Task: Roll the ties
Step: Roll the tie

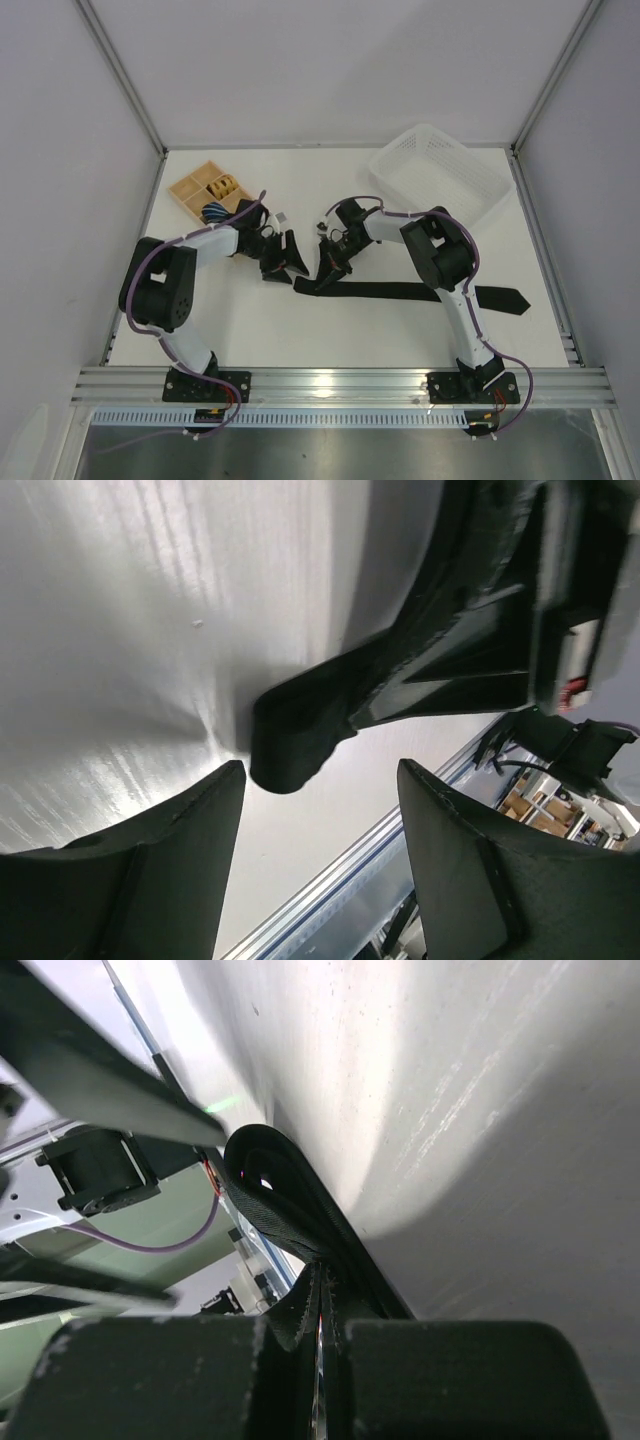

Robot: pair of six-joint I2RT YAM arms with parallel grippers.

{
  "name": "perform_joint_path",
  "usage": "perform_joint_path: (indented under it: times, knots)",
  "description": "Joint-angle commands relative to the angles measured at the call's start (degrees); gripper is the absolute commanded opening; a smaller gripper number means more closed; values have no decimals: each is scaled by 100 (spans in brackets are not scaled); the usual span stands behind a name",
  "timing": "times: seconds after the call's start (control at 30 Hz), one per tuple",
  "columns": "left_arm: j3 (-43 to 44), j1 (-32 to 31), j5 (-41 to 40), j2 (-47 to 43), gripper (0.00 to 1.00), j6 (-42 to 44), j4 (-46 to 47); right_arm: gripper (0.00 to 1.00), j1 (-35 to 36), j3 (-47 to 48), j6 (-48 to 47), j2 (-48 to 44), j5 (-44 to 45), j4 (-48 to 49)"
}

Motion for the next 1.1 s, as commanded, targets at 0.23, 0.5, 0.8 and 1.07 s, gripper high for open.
perform_joint_path:
  times: [0.23, 0.5, 0.8, 1.07]
  knots:
    - [-132, -38, -36, 257, 67, 381, 136, 0, -31, 12, -370, 21, 498, -110]
    - [-80, -188, 43, 486, 58, 389, 243, 0, -40, 118, -256, 47, 498, -75]
    - [-150, -223, 35, 653, 29, 460, 278, 0, -40, 162, -186, 38, 559, -49]
    - [-650, -223, -97, 74, 1, -119, 681, 0, 12, 127, 447, -462, 1086, 268]
